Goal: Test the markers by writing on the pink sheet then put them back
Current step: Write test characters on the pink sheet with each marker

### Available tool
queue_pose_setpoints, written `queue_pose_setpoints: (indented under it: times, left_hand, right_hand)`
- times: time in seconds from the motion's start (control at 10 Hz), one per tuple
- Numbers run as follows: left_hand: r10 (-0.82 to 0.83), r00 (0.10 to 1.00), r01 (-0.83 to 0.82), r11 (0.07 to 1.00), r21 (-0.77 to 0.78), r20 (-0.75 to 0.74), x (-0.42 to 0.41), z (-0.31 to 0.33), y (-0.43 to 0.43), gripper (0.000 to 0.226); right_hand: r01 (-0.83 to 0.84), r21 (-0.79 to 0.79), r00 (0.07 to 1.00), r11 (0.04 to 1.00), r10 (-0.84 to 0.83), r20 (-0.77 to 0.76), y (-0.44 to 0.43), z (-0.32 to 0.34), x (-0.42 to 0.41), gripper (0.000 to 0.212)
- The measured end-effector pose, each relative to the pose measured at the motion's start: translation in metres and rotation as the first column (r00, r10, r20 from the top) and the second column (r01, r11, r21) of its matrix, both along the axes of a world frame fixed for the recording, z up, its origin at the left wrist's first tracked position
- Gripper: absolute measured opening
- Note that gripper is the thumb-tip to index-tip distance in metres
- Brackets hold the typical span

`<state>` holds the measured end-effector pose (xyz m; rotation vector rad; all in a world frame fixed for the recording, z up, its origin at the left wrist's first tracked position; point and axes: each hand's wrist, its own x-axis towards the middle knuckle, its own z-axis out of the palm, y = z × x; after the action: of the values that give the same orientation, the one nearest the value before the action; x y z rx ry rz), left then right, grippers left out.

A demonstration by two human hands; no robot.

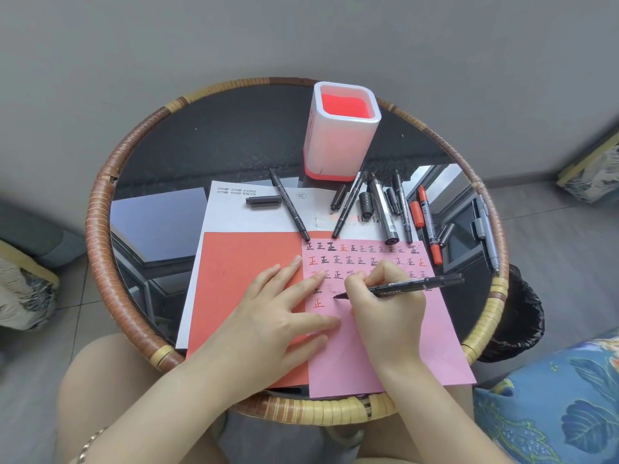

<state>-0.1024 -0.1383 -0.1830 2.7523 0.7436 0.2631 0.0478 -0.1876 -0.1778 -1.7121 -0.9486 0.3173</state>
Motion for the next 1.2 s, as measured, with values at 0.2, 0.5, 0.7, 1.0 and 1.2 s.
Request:
queue_pose_setpoints:
  times: [0.2,0.5,0.7,1.0,1.2]
  left_hand:
    - [-0.002,1.0,0.003,1.0,-0.008,0.009,0.0004,-0.0006,0.0003,0.03]
    - [0.001,1.0,-0.001,1.0,-0.012,0.016,0.0005,-0.001,0.0002,0.03]
    - [-0.002,1.0,0.002,1.0,-0.014,0.016,0.0005,0.0,0.0002,0.029]
    - [-0.002,1.0,0.002,1.0,-0.01,0.01,0.0004,0.0002,-0.0001,0.029]
    - [0.001,1.0,-0.001,1.0,-0.008,0.001,0.0003,-0.0007,0.0001,0.03]
  right_hand:
    - [-0.008,-0.009,1.0,1.0,0.008,-0.01,0.0006,-0.0012,0.0021,0.047]
    - [-0.02,-0.014,1.0,1.0,0.02,-0.014,0.0007,-0.0015,0.0024,0.048]
    - [-0.015,0.001,1.0,1.0,0.015,0.013,0.0004,-0.0021,0.002,0.05]
    - [-0.038,-0.017,0.999,0.999,0.037,-0.031,0.0008,0.0015,0.0002,0.047]
    - [-0.04,-0.025,0.999,0.999,0.04,-0.017,-0.0002,-0.0002,0.0019,0.047]
